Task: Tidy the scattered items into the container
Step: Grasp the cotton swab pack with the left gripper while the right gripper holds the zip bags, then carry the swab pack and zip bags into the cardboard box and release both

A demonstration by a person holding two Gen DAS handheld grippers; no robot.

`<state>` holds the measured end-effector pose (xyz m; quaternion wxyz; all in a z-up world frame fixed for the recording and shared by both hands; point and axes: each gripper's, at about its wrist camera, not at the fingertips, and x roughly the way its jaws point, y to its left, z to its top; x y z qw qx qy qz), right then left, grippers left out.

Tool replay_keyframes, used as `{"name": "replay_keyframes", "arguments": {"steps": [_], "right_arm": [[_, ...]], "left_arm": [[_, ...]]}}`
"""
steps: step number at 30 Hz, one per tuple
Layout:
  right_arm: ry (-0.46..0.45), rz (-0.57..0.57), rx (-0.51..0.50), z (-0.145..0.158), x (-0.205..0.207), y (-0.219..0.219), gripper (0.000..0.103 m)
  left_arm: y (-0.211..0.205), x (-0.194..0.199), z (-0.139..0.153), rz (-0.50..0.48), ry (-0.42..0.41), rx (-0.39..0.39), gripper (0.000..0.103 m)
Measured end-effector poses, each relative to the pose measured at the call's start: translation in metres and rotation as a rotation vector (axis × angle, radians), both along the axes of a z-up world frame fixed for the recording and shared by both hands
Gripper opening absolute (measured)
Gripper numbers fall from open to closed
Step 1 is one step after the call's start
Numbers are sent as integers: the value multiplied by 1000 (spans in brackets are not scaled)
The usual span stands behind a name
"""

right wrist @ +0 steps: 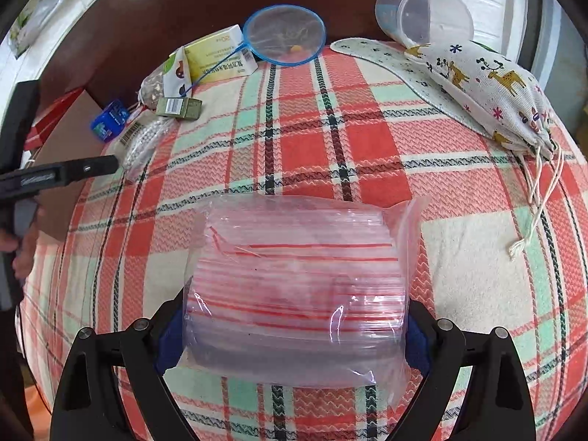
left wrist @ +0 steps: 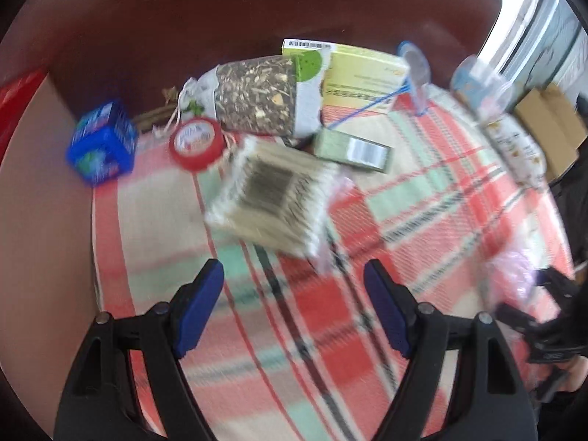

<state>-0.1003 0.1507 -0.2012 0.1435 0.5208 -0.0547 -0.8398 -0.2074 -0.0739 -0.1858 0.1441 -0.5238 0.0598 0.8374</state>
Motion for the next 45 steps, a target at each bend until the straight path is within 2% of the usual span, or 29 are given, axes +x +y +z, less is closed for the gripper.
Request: {"name": "replay_keyframes", "arguments": {"steps": [3,5,8,12,16,17,22,28,30,31,32,33,37,41,45], "right_arm": [[6,4,-8,0,0,2,94],[10,4,-18,0,0,4,94],[15,5,-29,0,-2,5,94],[20,14,-31,-1,-4,4,94],[22,19,-38,-2,-5,4,94],[23,20,-36,-2,-5,4,94],[23,17,-43,-2,-5,5,94],[17,8,-49,-2,-5,7,94],[13,3,-57,-2,-4,7,94],[23,-29,-58,-2,-2,7,94],[57,-119,-45,-1,0,6,94],[57,-115,-53,0,2,4,94],[94,-71,-60,8,13,-19,94],[158,24,-76,47,11,-62,94],[206,127,-106,88,0,-123,94]], "left_arm": [[1,-22,-7,-32,-13,-66,81],[3,-31,-11,-55,-31,-74,82],[10,-40,-16,-101,-39,-99,89],[15,-50,-27,-114,-52,-131,91],[18,-54,-30,-149,-22,-148,93],[18,-55,-29,-158,-12,-143,93],[17,-51,-26,-209,-3,-110,71],[7,-28,-18,-229,1,-99,69],[1,-18,-10,-217,14,-90,69],[-2,-13,-5,-207,21,-84,69],[-6,-6,2,-201,25,-75,69],[-11,2,10,-195,38,-69,69],[-23,40,47,-148,85,-35,69],[-42,61,81,-46,155,-45,69],[-99,71,110,106,195,-60,69]]}}
